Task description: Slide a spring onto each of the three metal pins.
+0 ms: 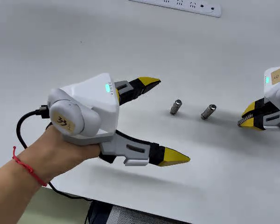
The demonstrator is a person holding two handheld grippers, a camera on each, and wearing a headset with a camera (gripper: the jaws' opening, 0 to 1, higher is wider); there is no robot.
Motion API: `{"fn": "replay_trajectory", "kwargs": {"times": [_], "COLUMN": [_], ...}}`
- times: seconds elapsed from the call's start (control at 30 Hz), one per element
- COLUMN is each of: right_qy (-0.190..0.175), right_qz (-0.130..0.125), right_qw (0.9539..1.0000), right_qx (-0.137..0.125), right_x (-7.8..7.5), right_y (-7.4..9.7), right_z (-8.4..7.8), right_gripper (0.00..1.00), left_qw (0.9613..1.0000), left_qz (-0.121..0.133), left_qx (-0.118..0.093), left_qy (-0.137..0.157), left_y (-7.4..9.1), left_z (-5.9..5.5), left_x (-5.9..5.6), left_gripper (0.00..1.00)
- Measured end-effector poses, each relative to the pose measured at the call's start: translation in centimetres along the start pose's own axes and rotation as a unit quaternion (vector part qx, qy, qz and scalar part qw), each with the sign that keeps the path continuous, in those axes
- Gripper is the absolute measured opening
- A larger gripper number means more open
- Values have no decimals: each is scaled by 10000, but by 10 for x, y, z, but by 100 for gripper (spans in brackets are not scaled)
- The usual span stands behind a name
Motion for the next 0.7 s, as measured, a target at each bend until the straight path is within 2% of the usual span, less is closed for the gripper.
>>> {"fn": "replay_trajectory", "kwargs": {"times": [0.37,0.7], "right_qy": [-63,-178], "right_qz": [14,-47], "right_qw": [9999,9995], "right_qx": [-84,-271], "right_x": [0,4], "right_y": [1,15], "right_z": [2,2], "right_gripper": [13,23], "left_qw": [10000,9999], "left_qz": [2,-15], "left_qx": [26,130], "left_qy": [-4,-44], "left_y": [1,2], "left_z": [0,-2], "left_x": [-1,-2], "left_gripper": [95,96]}}
Point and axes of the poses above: the centre of the closed fingertips' face, and the gripper's own axes: y roughly backward along the fingers, x roughly to its left, z roughly out of its top, the point moved 4 cm from there along y, roughly backward along the fingers, and after that the axes turned 2 degrees about -x, right-handed, at the moved point
